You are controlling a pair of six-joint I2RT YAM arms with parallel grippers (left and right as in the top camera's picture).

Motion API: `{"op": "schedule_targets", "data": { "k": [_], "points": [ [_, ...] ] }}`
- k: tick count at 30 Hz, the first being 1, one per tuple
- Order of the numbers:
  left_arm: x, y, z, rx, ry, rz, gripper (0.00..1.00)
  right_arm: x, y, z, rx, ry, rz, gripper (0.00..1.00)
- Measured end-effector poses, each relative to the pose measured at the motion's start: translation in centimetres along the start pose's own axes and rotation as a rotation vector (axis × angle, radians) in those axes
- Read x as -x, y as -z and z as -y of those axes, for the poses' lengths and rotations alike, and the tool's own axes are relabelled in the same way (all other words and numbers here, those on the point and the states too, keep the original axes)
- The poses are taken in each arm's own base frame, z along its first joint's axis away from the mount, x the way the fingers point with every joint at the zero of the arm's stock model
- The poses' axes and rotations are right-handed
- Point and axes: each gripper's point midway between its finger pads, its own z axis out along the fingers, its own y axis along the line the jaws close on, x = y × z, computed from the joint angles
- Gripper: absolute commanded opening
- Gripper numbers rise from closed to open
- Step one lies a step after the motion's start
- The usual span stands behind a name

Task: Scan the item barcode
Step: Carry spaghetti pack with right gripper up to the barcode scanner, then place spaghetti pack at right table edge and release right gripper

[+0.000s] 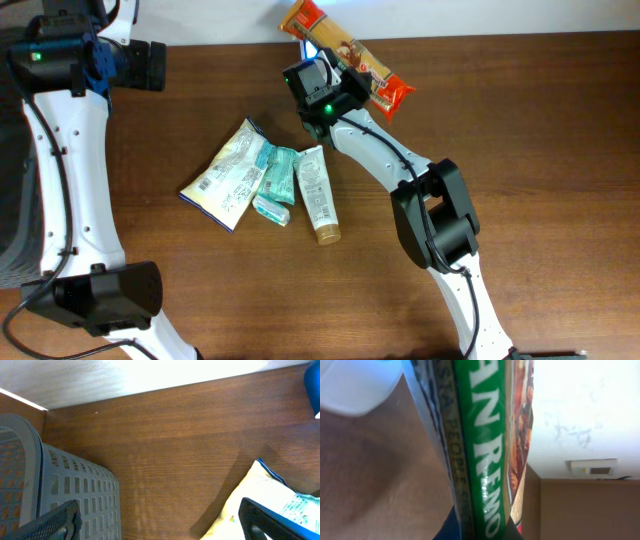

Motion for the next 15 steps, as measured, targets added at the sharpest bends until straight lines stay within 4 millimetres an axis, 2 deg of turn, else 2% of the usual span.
{"op": "schedule_targets", "data": {
  "k": [3, 5, 6, 7, 9, 10, 11, 12, 14, 15],
  "points": [
    [0.0, 0.0, 0.0, 0.000, 0.000, -0.001, 0.99, -2.2, 0.9, -1.8, 0.144, 0.041, -0.058, 0.04],
    [0.0, 0.0, 0.0, 0.001, 0.000, -0.001, 0.99, -2.9, 3.0, -1.3, 0.296, -0.032, -0.073, 0.04],
    [0.0, 0.0, 0.0, 0.001, 0.000, -0.001, 0.99, -3.4, 4.7, -0.2, 0.384, -0.076, -0.082, 0.04],
    [0.0, 0.0, 0.0, 0.000, 0.000, -0.001, 0.99, -3.7, 6.6, 1.9, 0.467, -0.147, -0.078, 0.04],
    [0.0, 0.0, 0.0, 0.000, 0.000, 0.000, 0.99, -5.1, 10.5, 7.9, 0.632, -0.341, -0.073, 0.04],
    [0.0, 0.0, 0.0, 0.000, 0.000, -0.001, 0.99, -6.9, 11.4, 10.1, 0.679, -0.405, -0.114, 0.04],
    [0.0, 0.0, 0.0, 0.000, 0.000, -0.001, 0.99, -9.5, 11.7, 12.3, 0.699, -0.466, -0.184, 0.04],
    [0.0, 0.0, 0.0, 0.000, 0.000, -0.001, 0.99, -12.3, 11.0, 13.7, 0.698, -0.524, -0.280, 0.04],
    [0.0, 0.0, 0.0, 0.000, 0.000, 0.000, 0.99, -17.7, 8.8, 14.0, 0.692, -0.580, -0.499, 0.04],
    [0.0, 0.0, 0.0, 0.001, 0.000, 0.000, 0.99, -19.3, 7.5, 13.4, 0.693, -0.598, -0.567, 0.04]
  ]
}}
